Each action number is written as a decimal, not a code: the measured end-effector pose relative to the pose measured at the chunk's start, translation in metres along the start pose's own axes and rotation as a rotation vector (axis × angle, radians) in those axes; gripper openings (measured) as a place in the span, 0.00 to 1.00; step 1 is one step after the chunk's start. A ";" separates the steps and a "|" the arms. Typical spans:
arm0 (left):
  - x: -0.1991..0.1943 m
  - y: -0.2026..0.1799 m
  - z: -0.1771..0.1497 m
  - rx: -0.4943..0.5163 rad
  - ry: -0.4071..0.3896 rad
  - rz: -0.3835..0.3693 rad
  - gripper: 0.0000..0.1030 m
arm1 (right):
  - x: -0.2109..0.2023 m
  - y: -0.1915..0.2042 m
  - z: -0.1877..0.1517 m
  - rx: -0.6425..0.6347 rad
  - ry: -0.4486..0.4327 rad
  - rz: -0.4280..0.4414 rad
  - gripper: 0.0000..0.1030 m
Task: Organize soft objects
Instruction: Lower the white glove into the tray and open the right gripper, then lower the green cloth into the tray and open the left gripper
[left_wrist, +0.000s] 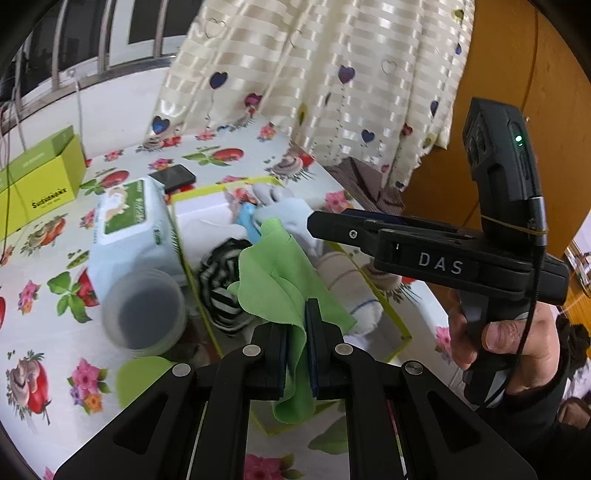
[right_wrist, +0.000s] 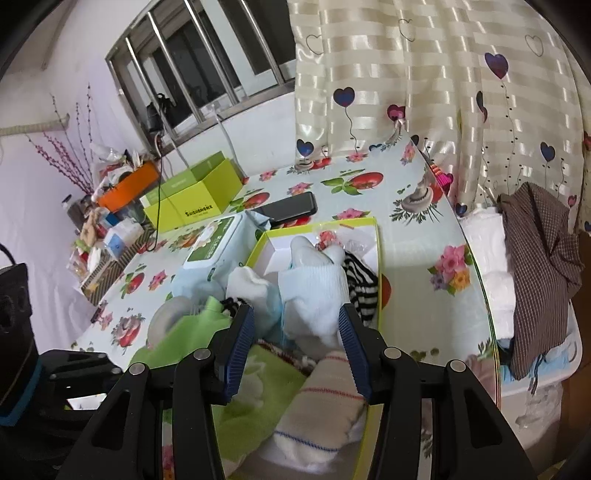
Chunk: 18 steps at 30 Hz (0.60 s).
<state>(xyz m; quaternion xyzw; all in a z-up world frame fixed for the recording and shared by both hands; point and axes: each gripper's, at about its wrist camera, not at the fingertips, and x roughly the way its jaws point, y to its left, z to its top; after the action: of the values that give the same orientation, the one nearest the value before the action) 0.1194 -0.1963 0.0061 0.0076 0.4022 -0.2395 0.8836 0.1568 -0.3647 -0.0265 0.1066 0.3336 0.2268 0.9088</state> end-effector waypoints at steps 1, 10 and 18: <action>0.003 -0.002 0.000 0.005 0.007 -0.003 0.09 | -0.002 -0.001 -0.001 0.004 -0.003 0.002 0.46; 0.037 -0.002 -0.002 -0.007 0.079 -0.008 0.09 | -0.018 -0.010 -0.014 0.031 -0.027 0.006 0.46; 0.049 0.000 0.004 -0.005 0.074 0.013 0.09 | -0.018 -0.014 -0.019 0.039 -0.025 0.014 0.46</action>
<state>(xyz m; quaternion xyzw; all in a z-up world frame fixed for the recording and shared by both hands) 0.1491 -0.2174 -0.0262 0.0167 0.4351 -0.2323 0.8697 0.1370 -0.3851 -0.0352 0.1295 0.3260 0.2254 0.9089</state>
